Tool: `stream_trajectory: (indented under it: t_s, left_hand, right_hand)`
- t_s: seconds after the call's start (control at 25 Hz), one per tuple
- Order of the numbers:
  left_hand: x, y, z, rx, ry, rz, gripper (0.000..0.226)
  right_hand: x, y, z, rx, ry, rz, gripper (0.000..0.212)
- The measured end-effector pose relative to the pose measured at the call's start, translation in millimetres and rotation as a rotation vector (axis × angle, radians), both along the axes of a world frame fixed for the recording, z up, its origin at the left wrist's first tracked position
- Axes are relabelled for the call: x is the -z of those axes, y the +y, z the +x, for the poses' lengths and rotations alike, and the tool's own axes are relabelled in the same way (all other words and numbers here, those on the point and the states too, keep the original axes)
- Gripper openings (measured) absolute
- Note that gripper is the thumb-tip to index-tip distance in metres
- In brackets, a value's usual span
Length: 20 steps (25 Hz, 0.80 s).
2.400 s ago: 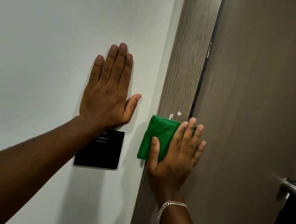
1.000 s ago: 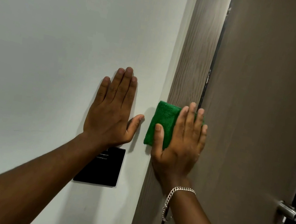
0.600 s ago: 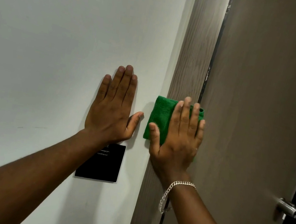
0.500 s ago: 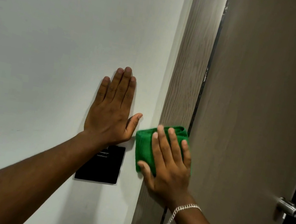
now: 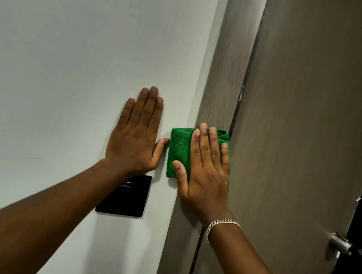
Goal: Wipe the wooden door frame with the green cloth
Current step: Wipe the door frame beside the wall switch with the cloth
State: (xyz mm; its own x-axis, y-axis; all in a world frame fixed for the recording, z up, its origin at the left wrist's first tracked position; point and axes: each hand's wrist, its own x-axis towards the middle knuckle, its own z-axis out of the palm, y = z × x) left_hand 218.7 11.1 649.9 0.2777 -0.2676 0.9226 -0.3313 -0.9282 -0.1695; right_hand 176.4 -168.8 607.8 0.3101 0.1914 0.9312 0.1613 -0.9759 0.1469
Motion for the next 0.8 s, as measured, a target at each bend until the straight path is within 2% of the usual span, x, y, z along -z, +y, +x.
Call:
stream_trajectory:
  t_s: [0.08,0.16,0.24,0.32,0.4,0.48,0.8]
  left_hand:
    - [13,-7,-16,0.202,0.051,-0.074,0.074]
    - [35,-23,-37,0.541,0.115,-0.335,0.062]
    - [52,-43,-56,0.722,0.140,-0.569,0.054]
    - [54,-61,-65,0.751,0.163,-0.672,0.050]
    - [50,-71,-65,0.716,0.213,-0.769,0.048]
    - [54,-72,-63,0.693,0.269,-0.805,0.045]
    - [113,-73,-75,0.627,0.456,-0.822,0.035]
  right_hand:
    - [1,-1,-13,-0.105,0.106,0.050,0.064]
    - [1,-5,-26,-0.286,0.224,0.123,0.067]
    - [0,-11,-37,-0.456,0.261,0.236,0.074]
    - [0,-13,-42,-0.512,0.157,0.378,0.069]
    - [8,-16,-39,-0.454,0.052,0.504,0.056]
    - [29,-19,-36,-0.413,0.057,0.579,0.048]
    - [100,-21,-50,-0.211,0.203,0.445,0.055]
